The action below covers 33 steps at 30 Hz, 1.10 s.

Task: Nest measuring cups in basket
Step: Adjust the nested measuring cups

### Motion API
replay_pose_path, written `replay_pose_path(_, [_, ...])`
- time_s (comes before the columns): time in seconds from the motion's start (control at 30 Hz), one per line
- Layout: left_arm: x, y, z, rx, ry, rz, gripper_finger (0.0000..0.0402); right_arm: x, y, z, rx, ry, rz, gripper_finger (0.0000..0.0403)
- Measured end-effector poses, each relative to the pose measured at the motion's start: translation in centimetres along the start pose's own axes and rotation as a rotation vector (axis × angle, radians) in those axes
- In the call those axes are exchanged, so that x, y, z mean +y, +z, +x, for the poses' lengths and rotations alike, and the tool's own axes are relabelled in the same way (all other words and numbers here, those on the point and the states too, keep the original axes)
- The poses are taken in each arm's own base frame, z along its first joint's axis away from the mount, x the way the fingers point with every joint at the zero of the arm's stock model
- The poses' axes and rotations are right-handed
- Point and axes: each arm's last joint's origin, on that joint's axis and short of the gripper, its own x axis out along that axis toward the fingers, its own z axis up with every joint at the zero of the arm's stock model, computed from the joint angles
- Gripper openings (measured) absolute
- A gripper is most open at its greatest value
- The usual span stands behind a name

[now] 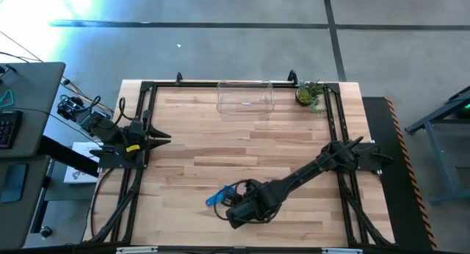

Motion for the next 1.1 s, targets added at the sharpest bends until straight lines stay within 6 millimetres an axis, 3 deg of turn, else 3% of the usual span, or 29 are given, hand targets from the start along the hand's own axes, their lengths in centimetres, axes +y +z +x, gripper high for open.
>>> replay_pose_path(0.23, [0.0, 0.0, 0.0, 0.000, 0.000, 0.000, 0.0058, 0.4, 0.4, 0.3, 0.032, -0.038, 0.043, 0.0124])
replay_pose_path(0.67, [0.0, 0.0, 0.0, 0.001, 0.000, 0.000, 0.0058, 0.2, 0.5, 3.5, -0.003, -0.087, 0.063, 0.0127])
replay_pose_path(1.1, [0.0, 0.0, 0.0, 0.000, 0.000, 0.000, 0.0058, -0.3, 0.8, 5.7, -0.051, -0.139, 0.044, 0.0218])
